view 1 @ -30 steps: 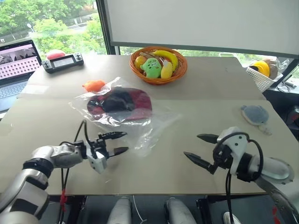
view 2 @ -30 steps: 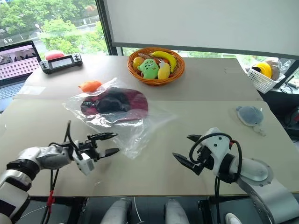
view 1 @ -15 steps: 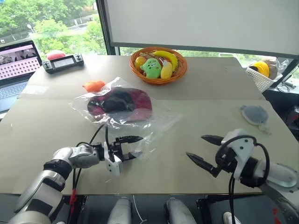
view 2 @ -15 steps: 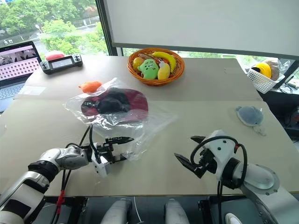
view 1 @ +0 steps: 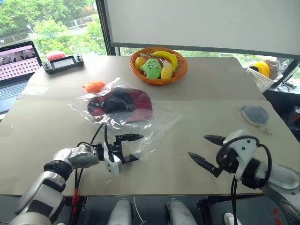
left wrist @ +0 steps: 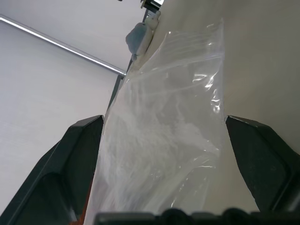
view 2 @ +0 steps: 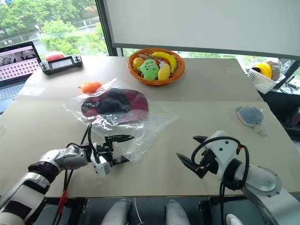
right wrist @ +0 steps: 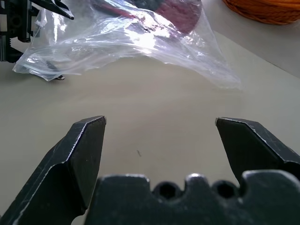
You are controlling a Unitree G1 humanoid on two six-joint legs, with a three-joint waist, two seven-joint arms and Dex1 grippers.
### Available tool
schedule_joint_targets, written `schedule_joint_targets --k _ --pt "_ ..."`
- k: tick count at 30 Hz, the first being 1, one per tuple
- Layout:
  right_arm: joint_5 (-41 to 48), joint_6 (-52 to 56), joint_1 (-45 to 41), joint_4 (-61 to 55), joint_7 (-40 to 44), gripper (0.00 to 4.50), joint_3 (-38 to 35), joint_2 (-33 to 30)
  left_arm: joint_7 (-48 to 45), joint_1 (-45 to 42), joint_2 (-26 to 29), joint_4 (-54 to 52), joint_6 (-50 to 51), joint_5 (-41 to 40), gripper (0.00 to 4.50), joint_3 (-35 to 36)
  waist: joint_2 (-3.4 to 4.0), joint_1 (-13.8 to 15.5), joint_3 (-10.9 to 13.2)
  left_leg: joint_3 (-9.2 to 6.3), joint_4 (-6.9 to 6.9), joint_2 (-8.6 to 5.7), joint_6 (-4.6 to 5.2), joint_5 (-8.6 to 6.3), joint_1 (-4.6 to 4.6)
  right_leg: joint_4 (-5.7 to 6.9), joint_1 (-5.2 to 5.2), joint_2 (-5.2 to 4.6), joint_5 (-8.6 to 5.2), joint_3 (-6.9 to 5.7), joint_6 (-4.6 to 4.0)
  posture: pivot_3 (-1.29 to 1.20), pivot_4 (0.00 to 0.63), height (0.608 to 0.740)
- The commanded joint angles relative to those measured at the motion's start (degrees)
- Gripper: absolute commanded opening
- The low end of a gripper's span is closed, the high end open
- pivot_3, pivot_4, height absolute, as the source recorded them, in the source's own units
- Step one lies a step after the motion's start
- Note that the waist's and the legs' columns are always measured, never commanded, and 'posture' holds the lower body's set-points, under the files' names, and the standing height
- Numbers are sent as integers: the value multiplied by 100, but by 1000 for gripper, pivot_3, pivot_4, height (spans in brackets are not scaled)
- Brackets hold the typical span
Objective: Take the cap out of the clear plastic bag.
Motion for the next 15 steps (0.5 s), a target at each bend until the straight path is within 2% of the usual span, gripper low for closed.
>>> schedule_joint_targets --k 1,5,8,15 --pt "33 -8 -52 -184 -47 4500 -61 21 -219 54 20 -182 -79 -286 4443 22 0 1 0 0 0 0 0 0 0 0 0 0 0 0 0 0 150 735" --pt "43 2 -56 -181 -54 4500 -45 28 -434 85 10 -303 -16 -456 4443 62 0 0 0 0 0 0 0 0 0 0 0 0 4 0 -7 0 150 735" --pt "52 9 -61 -190 -65 4500 -35 31 -644 38 -33 -335 73 -690 3792 29 0 0 0 0 2 0 0 0 -1 1 0 0 4 0 -7 0 150 735" --pt "51 10 -58 -193 -88 4500 -29 21 -1136 -84 -197 -401 196 -1080 1162 -1 0 0 0 -1 19 0 1 0 -5 6 1 1 4 -1 -7 0 150 735"
